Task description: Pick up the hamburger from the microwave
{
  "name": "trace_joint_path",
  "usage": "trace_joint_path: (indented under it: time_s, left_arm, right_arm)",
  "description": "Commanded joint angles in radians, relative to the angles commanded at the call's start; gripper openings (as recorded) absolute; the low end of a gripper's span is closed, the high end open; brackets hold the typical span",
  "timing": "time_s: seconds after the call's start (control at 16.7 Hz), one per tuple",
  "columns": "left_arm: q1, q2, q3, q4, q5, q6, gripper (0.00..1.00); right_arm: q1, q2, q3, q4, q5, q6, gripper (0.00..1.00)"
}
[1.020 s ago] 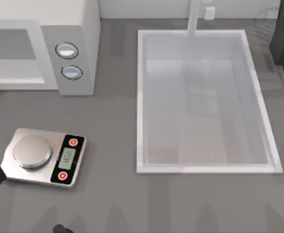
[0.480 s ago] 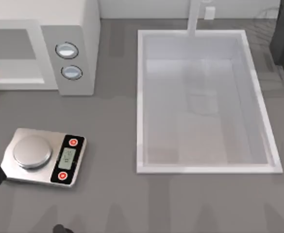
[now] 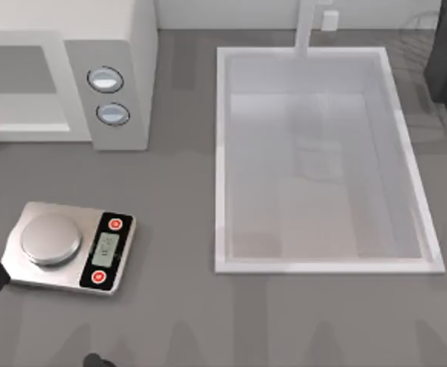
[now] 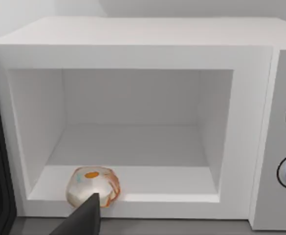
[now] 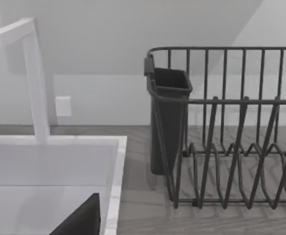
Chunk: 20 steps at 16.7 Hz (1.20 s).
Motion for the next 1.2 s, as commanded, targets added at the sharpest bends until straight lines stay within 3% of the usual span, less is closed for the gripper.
trace_joint_path:
  time_s: [0.3,0.54,1.2]
  left_arm:
    - [0.008,0.061,0.027,0.038,0.009,0.004,1.00]
    - [0.035,0.289,0.120,0.168,0.039,0.015,1.00]
    - [0.158,1.474,0.536,0.752,0.175,0.069,1.00]
  right_arm:
    - [0.000,0.000,0.000,0.000,0.000,0.000,1.00]
    - [0.000,0.000,0.000,0.000,0.000,0.000,1.00]
    - [0.000,0.000,0.000,0.000,0.000,0.000,1.00]
